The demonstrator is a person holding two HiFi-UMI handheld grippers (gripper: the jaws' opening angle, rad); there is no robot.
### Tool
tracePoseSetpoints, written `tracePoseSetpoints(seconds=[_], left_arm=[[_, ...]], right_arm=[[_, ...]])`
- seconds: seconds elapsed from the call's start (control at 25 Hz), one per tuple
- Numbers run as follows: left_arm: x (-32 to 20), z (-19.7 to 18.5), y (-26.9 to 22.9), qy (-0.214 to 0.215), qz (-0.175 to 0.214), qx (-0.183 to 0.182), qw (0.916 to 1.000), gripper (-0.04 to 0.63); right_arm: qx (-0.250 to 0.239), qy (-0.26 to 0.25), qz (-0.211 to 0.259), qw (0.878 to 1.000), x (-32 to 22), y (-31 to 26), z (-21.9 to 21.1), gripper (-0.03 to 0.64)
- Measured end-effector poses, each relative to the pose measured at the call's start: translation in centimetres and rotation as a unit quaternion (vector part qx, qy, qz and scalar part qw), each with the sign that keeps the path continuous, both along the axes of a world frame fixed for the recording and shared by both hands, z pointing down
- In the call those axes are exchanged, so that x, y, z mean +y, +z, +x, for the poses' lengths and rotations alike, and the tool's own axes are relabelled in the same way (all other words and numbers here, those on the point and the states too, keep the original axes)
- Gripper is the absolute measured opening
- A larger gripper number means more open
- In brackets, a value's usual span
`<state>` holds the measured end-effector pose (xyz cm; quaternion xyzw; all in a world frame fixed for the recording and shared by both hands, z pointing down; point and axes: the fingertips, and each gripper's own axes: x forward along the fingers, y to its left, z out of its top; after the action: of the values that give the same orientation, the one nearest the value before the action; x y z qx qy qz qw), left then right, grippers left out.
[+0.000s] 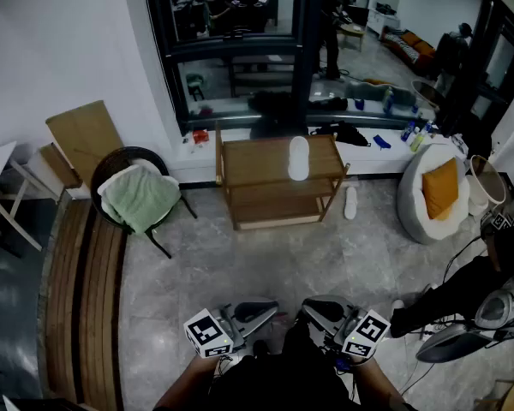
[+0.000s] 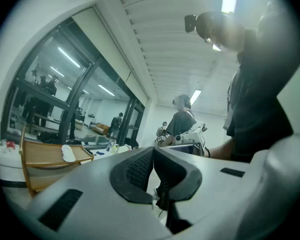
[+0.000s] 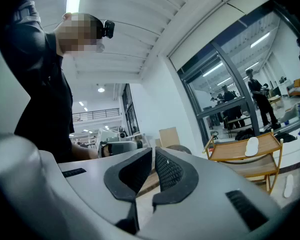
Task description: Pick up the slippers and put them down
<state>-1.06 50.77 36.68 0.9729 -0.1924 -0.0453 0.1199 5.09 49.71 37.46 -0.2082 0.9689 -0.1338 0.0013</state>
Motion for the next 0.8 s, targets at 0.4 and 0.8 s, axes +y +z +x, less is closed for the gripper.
tracePoseSetpoints(seconds=[0.4,0.8], left_arm=[[-0.1,-0.2,1.0,0.007,-0.01,-0.001,0.9999,0.011],[-1.7,0.2,1.2,0.003,-0.013,-0.003,0.9999,0.011]], right_arm=[[0.014,-0.001,-0.004,1.0,-0.2,1.3,-0.8,0.034],[0.01,0.02,-0.011,1.0,-1.9,1.6,-0.4,0.035]])
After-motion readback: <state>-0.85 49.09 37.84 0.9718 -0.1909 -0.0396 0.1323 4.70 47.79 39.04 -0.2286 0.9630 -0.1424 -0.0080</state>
